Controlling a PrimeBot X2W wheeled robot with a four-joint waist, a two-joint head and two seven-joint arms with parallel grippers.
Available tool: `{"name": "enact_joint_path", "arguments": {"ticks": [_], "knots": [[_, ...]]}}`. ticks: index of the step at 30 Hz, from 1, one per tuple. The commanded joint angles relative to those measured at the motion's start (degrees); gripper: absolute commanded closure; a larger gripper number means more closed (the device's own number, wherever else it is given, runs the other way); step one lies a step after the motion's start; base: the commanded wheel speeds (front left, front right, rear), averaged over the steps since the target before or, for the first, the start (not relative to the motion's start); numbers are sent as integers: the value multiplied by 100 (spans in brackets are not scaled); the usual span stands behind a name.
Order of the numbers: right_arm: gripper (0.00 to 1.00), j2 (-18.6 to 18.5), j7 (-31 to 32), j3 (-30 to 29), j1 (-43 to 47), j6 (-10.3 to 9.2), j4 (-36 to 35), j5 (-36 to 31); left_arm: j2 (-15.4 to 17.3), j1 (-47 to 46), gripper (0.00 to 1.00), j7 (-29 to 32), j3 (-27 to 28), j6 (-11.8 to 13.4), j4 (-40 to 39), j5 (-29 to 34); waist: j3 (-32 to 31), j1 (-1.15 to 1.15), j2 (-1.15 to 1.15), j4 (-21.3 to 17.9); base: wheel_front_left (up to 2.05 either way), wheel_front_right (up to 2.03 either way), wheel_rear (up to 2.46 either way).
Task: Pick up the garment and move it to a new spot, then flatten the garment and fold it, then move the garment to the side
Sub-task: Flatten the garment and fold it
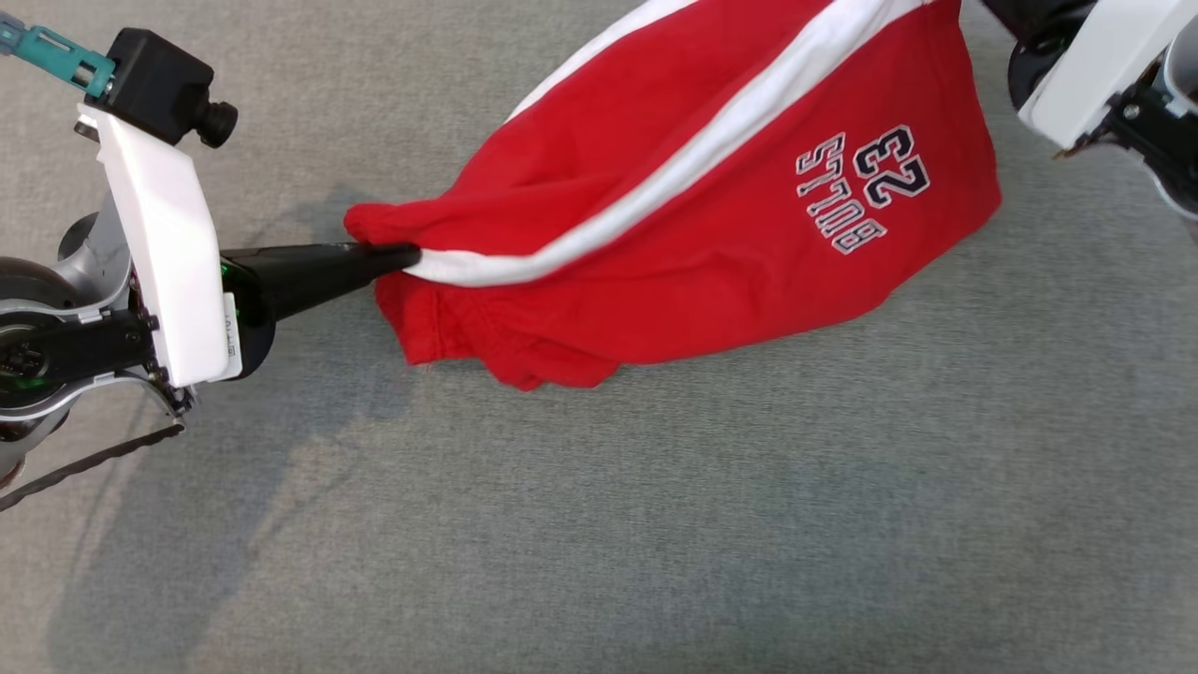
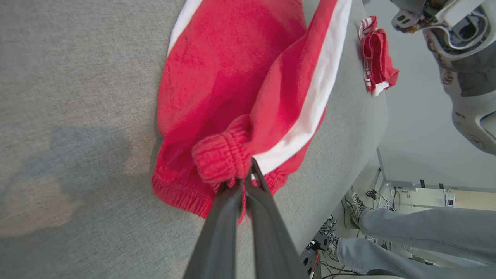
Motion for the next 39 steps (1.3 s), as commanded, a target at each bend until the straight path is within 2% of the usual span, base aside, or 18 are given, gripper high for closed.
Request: {"name": "enact_joint_path", "arguments": {"ticks": [1, 13, 23, 33, 34, 35, 36, 37, 39], "knots": [[100, -1, -71, 42, -135, 2, 118, 9, -8, 6, 100, -57, 59, -38, 38, -13, 94, 0, 0, 132, 0, 0, 0], [100, 202, -568, 276, -704, 1, 1017, -53, -204, 156, 100, -554, 414, -111, 47, 14, 267, 0, 0, 379, 0, 0, 0], [100, 595, -968, 685, -1095, 1, 1756, -132, -428, 148, 100, -555, 532, -104, 73, 166, 471, 0, 0, 525, 0, 0, 0], [100, 810, -1228, 1016, -1206, 2, 2262, 29, -560, 205, 100, -476, 565, -104, 240, 275, 555, 0, 0, 593, 0, 0, 0], [100, 820, -1232, 1057, -1189, 2, 2251, 78, -582, 206, 76, -475, 571, -105, 256, 281, 555, 0, 0, 593, 0, 0, 0], [60, 822, -1233, 1086, -1168, 2, 2232, 131, -596, 203, 31, -473, 574, -105, 265, 311, 552, 0, 0, 590, 0, 0, 0], [13, 821, -1237, 1122, -1155, 1, 2225, 178, -607, 205, 0, -465, 575, -104, 277, 322, 545, 0, 0, 585, 0, 0, 0], [0, 823, -1252, 1157, -1152, 1, 2221, 221, -617, 210, 0, -461, 579, -104, 286, 333, 535, 0, 0, 577, 0, 0, 0], [0, 836, -1284, 1226, -1142, 1, 2213, 310, -629, 215, 0, -446, 594, -104, 315, 356, 503, 0, 0, 554, 0, 0, 0]]}}
